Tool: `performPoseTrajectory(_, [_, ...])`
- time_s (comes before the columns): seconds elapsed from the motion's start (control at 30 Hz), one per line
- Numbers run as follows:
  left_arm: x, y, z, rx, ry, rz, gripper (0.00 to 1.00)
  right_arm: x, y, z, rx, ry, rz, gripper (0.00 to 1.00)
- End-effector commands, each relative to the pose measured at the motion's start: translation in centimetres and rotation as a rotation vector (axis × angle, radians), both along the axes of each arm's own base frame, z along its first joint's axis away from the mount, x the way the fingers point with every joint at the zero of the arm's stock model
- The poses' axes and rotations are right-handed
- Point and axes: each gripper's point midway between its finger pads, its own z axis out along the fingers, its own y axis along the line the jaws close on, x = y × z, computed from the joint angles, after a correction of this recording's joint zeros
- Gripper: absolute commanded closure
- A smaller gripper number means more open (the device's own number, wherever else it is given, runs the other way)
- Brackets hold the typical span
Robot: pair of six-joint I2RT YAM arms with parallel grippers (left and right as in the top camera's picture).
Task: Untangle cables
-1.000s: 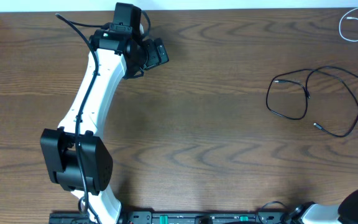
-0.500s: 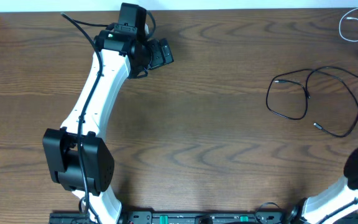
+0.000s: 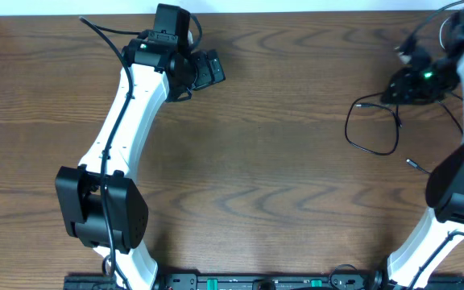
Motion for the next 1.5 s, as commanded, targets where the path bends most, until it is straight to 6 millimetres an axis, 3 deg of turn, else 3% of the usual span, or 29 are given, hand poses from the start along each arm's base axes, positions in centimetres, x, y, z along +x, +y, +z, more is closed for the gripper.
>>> performPoseTrajectory(0.0, [-0.2, 0.2, -0.8, 0.008, 0.022, 0.010, 0.01, -0.6, 0.9, -2.2, -0.083, 0.056, -0.014, 0.62])
performPoseTrajectory(0.2, [-0.2, 0.2, -0.8, 0.008, 0.022, 0.010, 0.01, 0.3, 3.4, -6.8, -0.154, 0.088, -0.224, 0.66])
performPoseTrajectory(0.37, [-0.2, 0.2, -0.8, 0.008, 0.022, 0.010, 0.01, 0.7, 4.4, -9.1, -0.219, 0.084, -0.377, 0.64])
performPoseTrajectory(0.6, [-0.2, 0.2, -0.8, 0.008, 0.022, 0.010, 0.01, 0.6, 5.3, -10.6, -0.280, 0.060, -0.404, 0.62])
performPoseTrajectory(1.07, [-0.2, 0.2, -0.8, 0.008, 0.022, 0.010, 0.01, -2.1, 6.6, -12.8, -0.308, 0.122, -0.330, 0.63])
performPoseTrajectory(1.47, [-0.2, 0.2, -0.8, 0.008, 0.022, 0.010, 0.01, -5.9, 4.9, -15.9, -0.411, 0.195, -0.320, 0.71])
